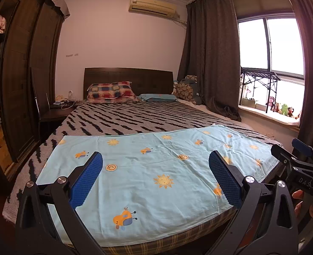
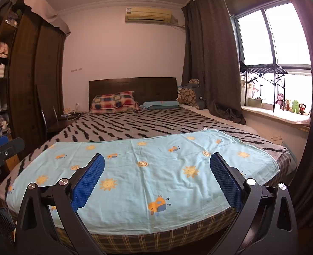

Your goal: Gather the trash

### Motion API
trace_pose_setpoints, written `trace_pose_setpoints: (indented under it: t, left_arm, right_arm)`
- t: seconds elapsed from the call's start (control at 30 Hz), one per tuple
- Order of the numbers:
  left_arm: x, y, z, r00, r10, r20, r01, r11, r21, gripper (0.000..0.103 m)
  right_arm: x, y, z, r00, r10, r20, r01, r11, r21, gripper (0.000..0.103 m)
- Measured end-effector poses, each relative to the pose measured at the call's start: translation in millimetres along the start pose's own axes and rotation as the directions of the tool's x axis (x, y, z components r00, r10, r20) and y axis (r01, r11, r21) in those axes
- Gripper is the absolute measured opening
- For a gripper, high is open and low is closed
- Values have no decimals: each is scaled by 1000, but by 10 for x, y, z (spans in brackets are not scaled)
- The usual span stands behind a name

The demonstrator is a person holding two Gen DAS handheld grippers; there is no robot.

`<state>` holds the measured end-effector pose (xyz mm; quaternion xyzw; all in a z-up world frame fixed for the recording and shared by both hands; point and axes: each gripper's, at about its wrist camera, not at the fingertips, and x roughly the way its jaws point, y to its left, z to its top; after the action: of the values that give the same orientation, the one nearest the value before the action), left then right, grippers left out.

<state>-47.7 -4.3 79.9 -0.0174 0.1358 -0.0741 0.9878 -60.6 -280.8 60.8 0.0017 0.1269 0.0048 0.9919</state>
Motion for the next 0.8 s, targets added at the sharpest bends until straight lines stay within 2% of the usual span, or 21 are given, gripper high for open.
trace_pose_setpoints:
  t: [0.8]
  left_arm:
    - [23, -68, -11, 1000, -20, -8, 20, 1000, 16, 95]
  right_arm:
    - [7, 6, 0, 1000, 2, -1, -2, 1000, 3, 100]
